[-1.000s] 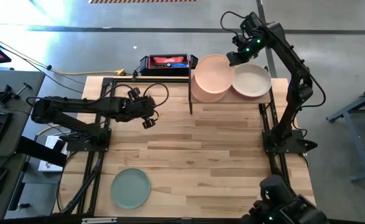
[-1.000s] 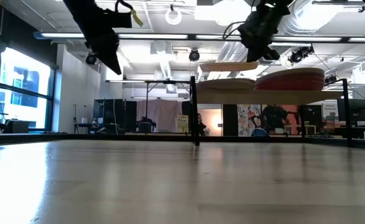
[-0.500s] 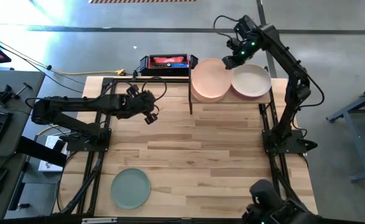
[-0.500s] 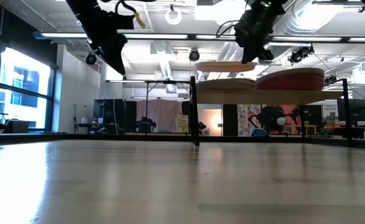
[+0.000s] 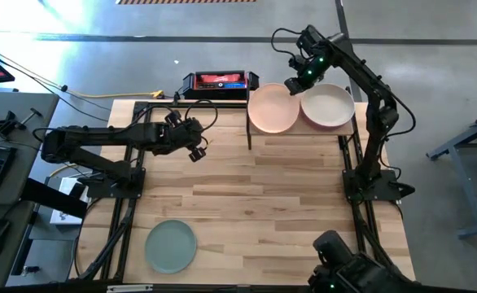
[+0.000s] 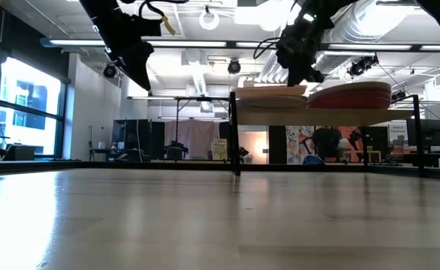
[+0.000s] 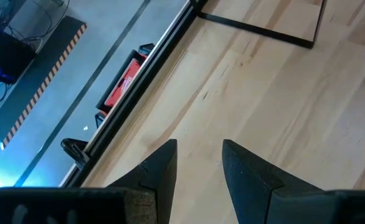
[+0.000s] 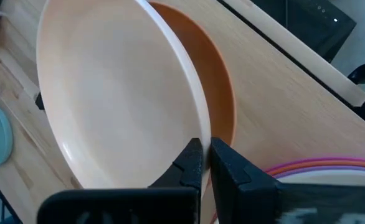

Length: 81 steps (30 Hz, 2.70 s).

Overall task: Place and stack plates onto a shelf
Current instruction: Stack the light brown plate on top of the brown plate, then stack the blue plate on top of the light brown plate

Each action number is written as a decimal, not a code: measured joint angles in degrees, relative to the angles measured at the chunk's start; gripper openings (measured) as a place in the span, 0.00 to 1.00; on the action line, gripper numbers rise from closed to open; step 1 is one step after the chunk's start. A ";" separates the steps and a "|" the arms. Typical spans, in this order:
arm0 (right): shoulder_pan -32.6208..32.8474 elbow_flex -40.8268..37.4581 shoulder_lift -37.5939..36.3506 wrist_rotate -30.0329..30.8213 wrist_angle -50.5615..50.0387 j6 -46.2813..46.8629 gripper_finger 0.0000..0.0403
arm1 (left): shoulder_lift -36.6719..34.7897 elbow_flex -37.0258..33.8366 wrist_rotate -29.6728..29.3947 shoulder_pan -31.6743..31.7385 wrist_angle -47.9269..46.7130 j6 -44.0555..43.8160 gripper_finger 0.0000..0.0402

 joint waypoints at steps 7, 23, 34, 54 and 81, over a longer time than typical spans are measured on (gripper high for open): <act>0.00 0.00 1.25 0.03 -1.00 -0.23 0.00 | 0.00 0.00 0.00 0.00 -0.03 0.02 0.29; 0.22 0.00 2.61 0.62 -0.24 0.02 0.03 | 0.00 0.00 0.00 0.00 -0.04 0.09 0.29; 0.05 0.30 2.63 0.62 0.87 0.02 0.25 | 0.00 0.00 0.00 0.00 -0.04 0.13 0.29; 2.65 7.17 2.37 -0.96 -7.15 -2.67 0.26 | 0.00 0.00 14.30 -0.30 -2.19 -6.02 0.29; 27.75 7.13 2.28 -0.85 -7.13 4.07 0.26 | 0.00 -0.02 28.68 -22.55 -27.27 -30.51 0.29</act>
